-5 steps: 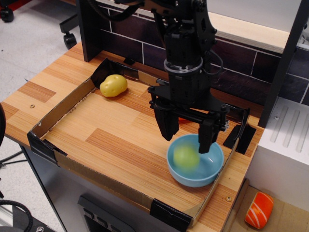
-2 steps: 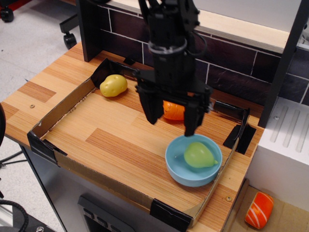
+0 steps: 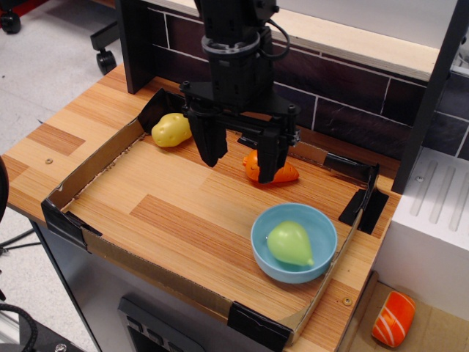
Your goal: Put pear in bowl
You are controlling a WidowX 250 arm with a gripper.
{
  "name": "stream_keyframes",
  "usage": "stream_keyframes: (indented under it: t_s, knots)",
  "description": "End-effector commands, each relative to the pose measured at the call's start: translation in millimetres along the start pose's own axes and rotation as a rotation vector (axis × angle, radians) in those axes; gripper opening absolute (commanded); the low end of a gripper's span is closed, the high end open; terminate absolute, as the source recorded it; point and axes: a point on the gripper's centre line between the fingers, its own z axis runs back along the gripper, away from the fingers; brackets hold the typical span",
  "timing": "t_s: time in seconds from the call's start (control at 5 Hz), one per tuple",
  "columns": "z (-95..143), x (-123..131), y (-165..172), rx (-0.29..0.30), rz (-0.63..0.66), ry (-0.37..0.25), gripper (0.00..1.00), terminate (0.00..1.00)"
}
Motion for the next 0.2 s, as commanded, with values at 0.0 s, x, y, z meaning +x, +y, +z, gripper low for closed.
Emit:
stream_keyframes:
  t_s: [0.0]
  knots:
    - [20.6,7.6,1.9,-0.001,-0.010,-0.065,1.00,1.00]
